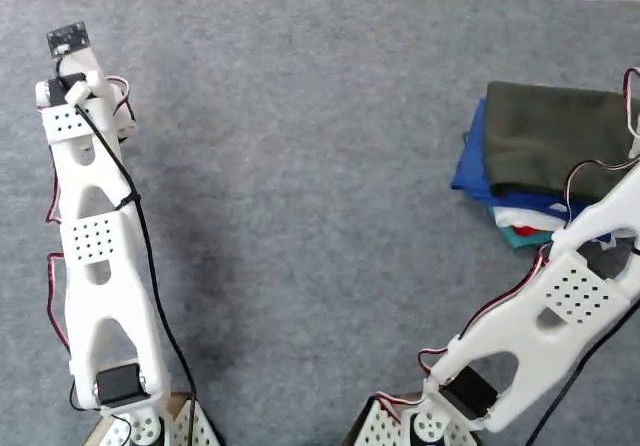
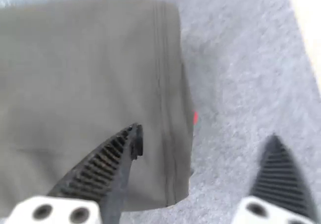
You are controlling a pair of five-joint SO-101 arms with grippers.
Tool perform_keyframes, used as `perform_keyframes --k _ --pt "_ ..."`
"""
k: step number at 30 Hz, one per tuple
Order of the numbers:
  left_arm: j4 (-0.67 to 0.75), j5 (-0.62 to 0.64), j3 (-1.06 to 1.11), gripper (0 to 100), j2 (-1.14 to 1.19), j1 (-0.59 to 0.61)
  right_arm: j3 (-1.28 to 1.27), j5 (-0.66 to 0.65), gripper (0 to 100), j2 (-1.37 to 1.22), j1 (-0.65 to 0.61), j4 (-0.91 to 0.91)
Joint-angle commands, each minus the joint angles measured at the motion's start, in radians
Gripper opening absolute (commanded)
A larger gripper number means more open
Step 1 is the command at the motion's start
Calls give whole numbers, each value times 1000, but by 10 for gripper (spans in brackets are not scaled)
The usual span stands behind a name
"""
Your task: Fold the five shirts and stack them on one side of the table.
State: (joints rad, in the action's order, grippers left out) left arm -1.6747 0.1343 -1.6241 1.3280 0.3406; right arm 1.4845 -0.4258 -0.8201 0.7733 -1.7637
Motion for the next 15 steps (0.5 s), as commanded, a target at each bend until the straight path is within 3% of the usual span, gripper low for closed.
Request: perform_keyframes --k 1,3,6,15 --pt "-49 -8 -42 30 -21 -1 88 0 86 51 -6 -2" --pt "-81 -8 -42 30 -21 7 101 -8 11 47 -6 -2" --pt "-86 -9 -41 29 -26 21 47 0 51 30 -6 0" --pt "-86 -137 -39 28 -114 18 -117 49 15 -211 26 121"
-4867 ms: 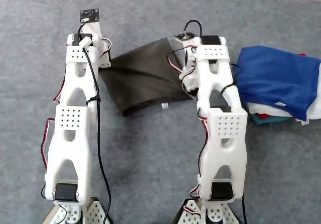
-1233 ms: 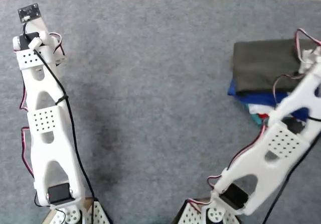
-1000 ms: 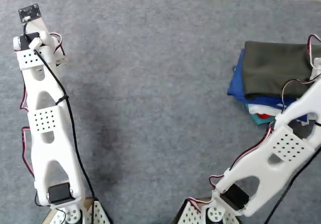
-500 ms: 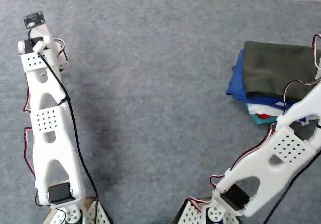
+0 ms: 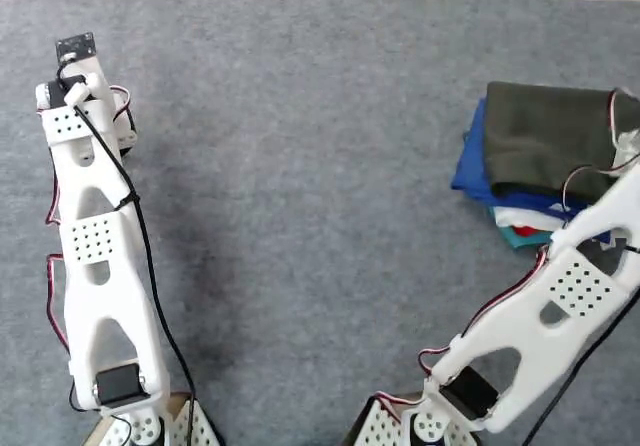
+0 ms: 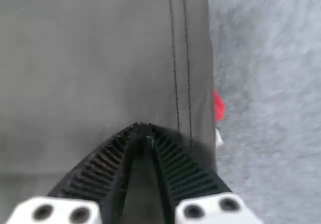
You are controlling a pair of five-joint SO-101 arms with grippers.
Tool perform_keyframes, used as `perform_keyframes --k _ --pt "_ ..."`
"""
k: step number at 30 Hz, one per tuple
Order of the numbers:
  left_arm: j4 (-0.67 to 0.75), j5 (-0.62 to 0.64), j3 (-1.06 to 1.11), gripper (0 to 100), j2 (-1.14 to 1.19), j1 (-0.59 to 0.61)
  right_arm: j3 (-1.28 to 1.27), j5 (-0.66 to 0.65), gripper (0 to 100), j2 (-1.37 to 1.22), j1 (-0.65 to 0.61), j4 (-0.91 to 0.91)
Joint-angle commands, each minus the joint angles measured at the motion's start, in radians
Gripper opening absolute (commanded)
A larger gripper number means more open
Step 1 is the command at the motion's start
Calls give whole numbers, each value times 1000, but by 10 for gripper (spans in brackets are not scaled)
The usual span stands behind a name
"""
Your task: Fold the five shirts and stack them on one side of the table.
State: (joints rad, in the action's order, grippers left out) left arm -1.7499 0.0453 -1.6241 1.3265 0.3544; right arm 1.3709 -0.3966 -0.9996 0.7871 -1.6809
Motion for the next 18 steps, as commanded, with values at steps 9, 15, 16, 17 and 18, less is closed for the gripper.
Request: perform_keyframes --k 9,15,16,17,18 --pt "-12 -87 -39 28 -351 4 242 21 18 -2 -37 -86" --pt "-14 -83 -39 28 -566 -1 226 25 19 177 -77 -87" --pt "-14 -83 -39 28 -608 4 214 25 19 226 -86 -87" --pt "-15 -84 -38 28 -651 5 197 25 19 278 -95 -87" --pt "-15 -84 -38 28 -695 15 177 25 19 334 -110 -87"
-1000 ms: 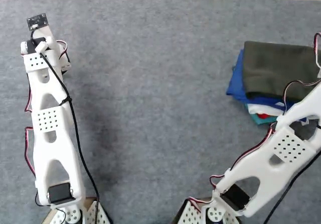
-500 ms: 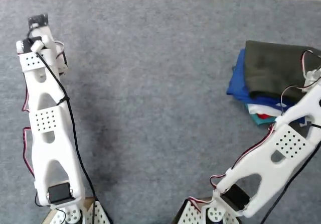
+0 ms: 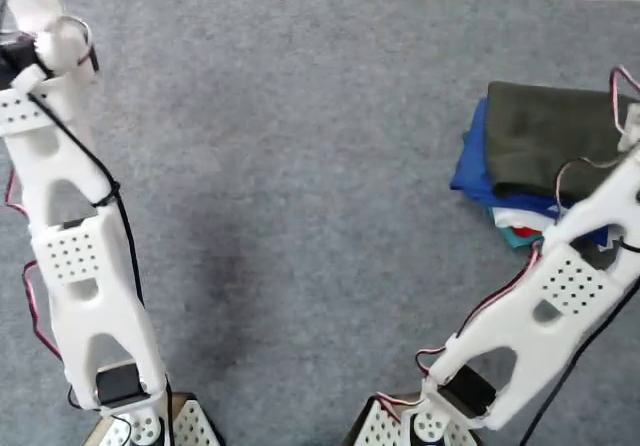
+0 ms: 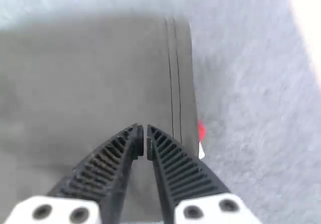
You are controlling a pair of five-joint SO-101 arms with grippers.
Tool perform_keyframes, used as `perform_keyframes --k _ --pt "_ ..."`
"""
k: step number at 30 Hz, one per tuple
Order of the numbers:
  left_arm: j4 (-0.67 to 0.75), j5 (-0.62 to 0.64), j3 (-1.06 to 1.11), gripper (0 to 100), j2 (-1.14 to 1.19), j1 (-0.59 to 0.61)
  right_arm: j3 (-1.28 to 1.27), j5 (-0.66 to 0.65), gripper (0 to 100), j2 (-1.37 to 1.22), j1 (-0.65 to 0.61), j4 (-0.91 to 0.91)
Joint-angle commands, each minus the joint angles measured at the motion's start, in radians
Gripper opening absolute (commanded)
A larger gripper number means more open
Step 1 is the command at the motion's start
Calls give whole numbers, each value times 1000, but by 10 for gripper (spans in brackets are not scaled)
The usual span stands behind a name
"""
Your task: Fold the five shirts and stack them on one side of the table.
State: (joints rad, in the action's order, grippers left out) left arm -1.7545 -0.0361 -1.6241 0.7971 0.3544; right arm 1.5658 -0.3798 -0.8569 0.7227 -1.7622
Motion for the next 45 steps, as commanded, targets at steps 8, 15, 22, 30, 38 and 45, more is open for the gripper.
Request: perform_keyframes --k 8,15,22,30,38,45 --pt "-9 -6 302 29 -560 36 -374 8 19 702 -259 -5" --pt "-8 -8 760 29 -951 28 -776 9 17 1046 -511 -2" --pt "21 -12 1333 29 -1324 -36 -1191 9 15 1293 -671 2" --pt "267 -153 2106 29 -1717 -131 -1782 63 15 1538 -779 150" --pt "641 -262 2812 30 -2134 -142 -2488 189 18 1888 -781 603" --pt "783 -324 3229 30 -2461 -110 -2934 184 18 2158 -833 753"
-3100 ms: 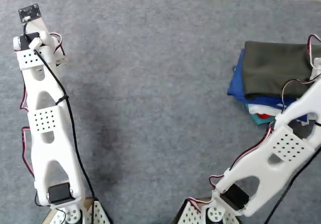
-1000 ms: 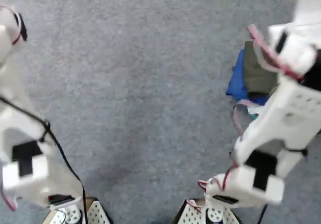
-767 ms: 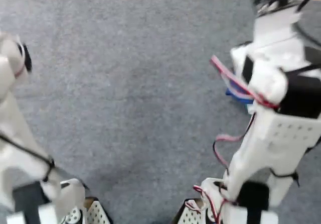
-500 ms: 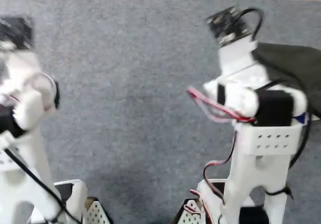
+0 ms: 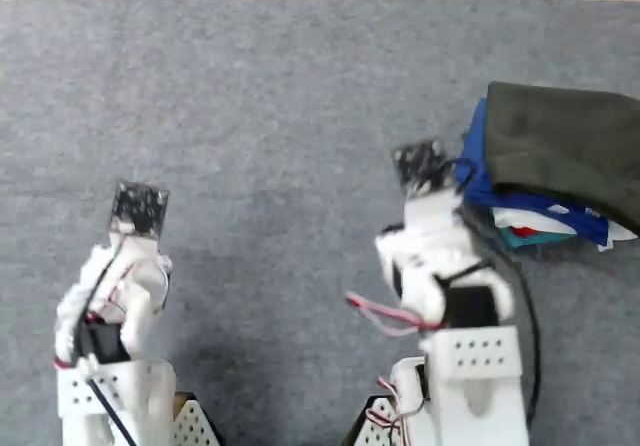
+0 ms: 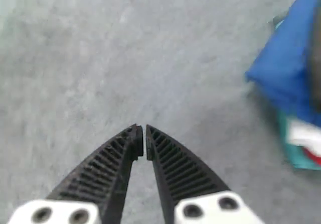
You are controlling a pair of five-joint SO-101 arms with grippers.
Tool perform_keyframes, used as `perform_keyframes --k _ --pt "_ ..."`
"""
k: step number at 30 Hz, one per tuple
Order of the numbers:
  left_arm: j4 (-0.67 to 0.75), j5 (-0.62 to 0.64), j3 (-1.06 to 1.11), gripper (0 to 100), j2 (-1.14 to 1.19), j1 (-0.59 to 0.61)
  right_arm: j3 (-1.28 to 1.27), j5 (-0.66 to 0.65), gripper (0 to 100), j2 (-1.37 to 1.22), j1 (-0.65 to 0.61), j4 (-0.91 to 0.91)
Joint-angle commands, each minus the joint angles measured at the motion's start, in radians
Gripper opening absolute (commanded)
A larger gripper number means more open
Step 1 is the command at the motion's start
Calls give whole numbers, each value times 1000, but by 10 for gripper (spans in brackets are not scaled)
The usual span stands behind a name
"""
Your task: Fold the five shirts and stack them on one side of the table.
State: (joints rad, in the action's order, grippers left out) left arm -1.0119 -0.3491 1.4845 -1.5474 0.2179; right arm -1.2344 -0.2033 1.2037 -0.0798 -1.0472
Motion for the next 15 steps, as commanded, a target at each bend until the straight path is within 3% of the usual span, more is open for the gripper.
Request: perform_keyframes --k 1,9,15 --pt "37 -11 162 30 -157 44 -179 14 18 134 -48 38" --pt "-127 -9 213 30 -267 119 -463 17 15 410 -95 -14" --pt "-253 -9 214 30 -267 117 -455 17 15 631 -94 -227"
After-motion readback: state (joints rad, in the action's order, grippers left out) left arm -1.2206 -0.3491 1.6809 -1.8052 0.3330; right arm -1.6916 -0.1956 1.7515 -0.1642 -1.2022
